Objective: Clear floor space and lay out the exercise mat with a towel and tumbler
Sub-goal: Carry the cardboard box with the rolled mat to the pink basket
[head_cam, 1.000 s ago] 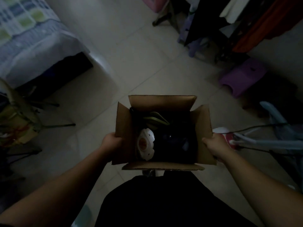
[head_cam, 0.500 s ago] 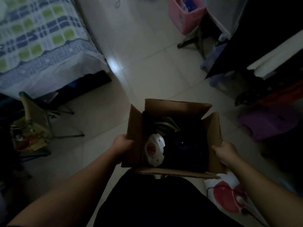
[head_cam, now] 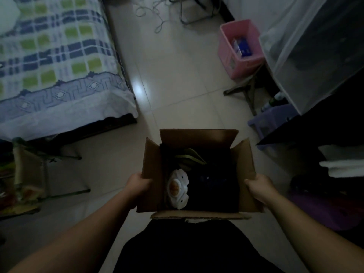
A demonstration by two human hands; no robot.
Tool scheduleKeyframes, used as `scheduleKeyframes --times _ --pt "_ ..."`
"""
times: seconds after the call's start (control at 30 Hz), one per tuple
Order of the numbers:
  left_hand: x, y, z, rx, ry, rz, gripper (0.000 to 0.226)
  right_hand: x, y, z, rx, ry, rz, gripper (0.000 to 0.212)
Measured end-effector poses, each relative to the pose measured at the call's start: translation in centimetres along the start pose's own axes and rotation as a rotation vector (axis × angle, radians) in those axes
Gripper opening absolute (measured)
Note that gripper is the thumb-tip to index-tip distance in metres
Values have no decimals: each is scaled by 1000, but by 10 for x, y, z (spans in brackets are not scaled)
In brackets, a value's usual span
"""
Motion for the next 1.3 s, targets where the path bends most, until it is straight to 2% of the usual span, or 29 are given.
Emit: scheduleKeyframes --times 0.13,0.2,0.27,0.37,0.67,0.83,1.0,1.1,1.3 --pt "26 -30 51 52 12 24 12 9 -32 -77 25 -1 -41 10" --pt "35 -44 74 78 25 47 1 15 -51 -105 55 2 -36 11" --pt "39 -60 99 93 50 63 7 21 -70 -128 69 -1 -25 11" --pt "35 -85 145 66 34 72 5 36 -110 -157 80 18 -4 15" --pt "13 -145 298 -1 78 144 12 96 -245 -262 50 -13 -172 10" --pt "8 -169 379 -25 86 168 18 134 -300 -330 86 15 -183 13" --pt "11 -204 439 -15 160 160 18 158 -338 -405 142 52 -85 15" --pt "23 -234 467 -3 165 171 22 160 -361 -451 165 80 -104 13" --pt "64 -305 539 47 167 136 16 158 -404 -534 91 34 -146 11"
Point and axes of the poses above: each hand's wrist, its own y-axis away from the middle knuckle, its own x-axis out of the back of the hand, z = x × y, the point moved 6 cm from there along -y, towards the middle knuckle, and after that the axes turned 2 degrees about y, right-handed, at the moved point
